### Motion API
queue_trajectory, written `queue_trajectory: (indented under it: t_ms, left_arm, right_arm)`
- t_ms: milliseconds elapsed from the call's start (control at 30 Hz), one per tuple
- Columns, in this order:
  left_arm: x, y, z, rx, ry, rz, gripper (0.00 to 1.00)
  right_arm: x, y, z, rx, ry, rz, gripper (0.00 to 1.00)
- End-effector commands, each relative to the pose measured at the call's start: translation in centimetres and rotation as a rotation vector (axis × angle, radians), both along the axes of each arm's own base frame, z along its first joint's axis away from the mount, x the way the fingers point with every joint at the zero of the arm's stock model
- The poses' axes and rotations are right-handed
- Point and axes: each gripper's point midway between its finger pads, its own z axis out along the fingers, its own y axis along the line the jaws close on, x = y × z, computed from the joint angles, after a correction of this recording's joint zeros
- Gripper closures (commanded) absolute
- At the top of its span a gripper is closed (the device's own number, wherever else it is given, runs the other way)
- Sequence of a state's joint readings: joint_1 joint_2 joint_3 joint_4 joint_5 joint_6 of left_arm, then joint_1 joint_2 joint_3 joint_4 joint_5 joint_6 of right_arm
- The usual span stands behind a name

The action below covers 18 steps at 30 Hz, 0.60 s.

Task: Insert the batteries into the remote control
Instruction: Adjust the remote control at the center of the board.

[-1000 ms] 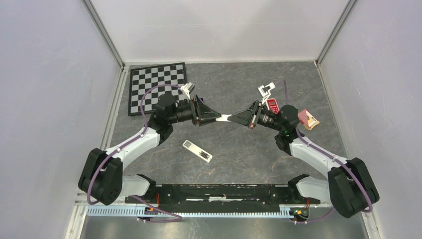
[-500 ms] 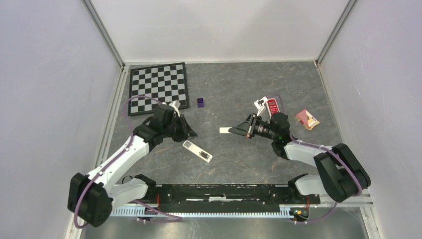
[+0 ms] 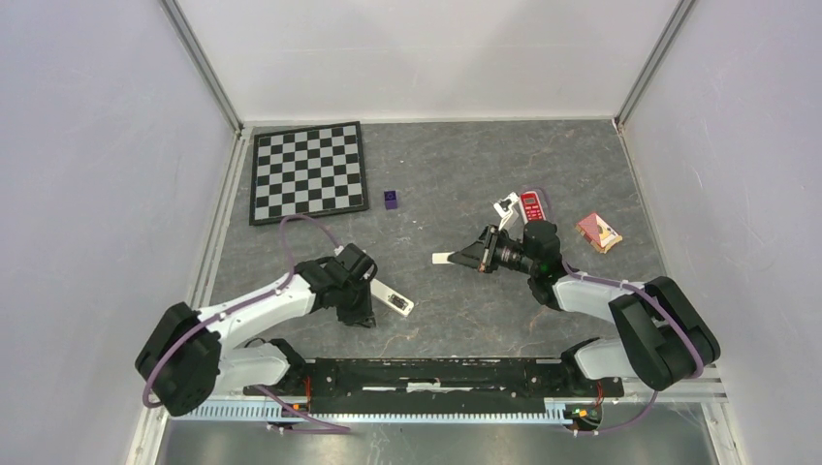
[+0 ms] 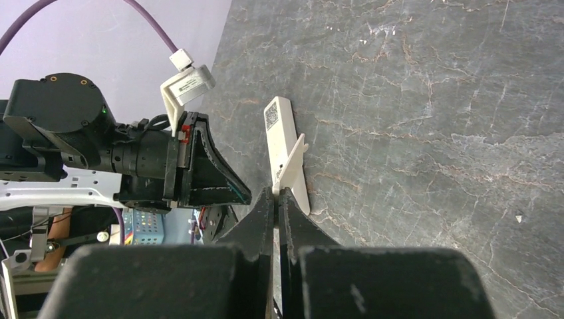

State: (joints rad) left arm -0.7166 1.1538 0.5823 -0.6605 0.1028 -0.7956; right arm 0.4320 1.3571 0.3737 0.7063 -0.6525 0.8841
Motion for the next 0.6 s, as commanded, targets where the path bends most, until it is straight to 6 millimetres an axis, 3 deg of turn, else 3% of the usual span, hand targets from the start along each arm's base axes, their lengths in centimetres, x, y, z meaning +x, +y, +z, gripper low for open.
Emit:
queue_trajectory:
  t_ms: [0,167,300,400,567]
  left_arm:
    - [3.0,-1.5,0.1,-0.007,-0.079,0.066,0.74]
    - [5.0,-1.5,-0.5,0.06,-0.118,0.08,0.65]
    - [6.2,-3.3,-0.9,0.028,-0.119,0.038,0.57]
    - [6.7,-4.6,-0.9,-0.003,-0.107,0.023,0.57]
    - [8.5,-4.5,-1.1,0.046,-0.152,0.045,0.55]
  right_arm:
    - [0.7,0.3,0.9,-0.004,-0.048,0.002,1.0]
    - [0.6,0.3,1.2,0.0,-0.056,0.006,1.0]
    - [0.6,0.4,0.9,-0.004,-0.051,0.012,1.0]
    - [0.7,0.4,0.9,-0.005,-0.05,0.013,1.0]
    - [0.7,0.5,1.0,-0.005,-0.055,0.027,1.0]
